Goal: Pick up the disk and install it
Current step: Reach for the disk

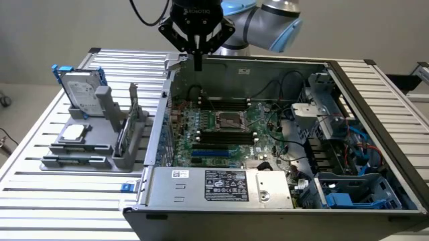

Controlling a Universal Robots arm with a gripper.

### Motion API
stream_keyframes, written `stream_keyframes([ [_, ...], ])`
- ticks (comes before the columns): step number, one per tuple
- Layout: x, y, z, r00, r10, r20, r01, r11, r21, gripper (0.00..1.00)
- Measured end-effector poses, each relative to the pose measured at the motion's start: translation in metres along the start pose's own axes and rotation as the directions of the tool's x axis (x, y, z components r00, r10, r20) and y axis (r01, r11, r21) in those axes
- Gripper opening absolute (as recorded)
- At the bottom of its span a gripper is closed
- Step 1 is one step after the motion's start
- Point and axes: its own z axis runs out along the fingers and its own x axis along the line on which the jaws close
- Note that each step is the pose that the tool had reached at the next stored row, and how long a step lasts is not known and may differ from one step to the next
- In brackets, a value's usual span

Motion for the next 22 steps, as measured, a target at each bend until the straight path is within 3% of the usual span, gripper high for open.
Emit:
stream_keyframes([
  [3, 0.005, 0.0005, -0.0003, 1.0000, -0.001, 0.0000, 0.001, 1.0000, 0.0003, 0.11],
  [11, 0.041, 0.0099, 0.0000, 1.0000, -0.001, 0.0010, 0.001, 1.0000, 0.0000, 0.11],
  [22, 0.091, 0.0304, 0.0072, 1.0000, -0.001, 0.0009, 0.001, 1.0000, 0.0002, 0.11],
])
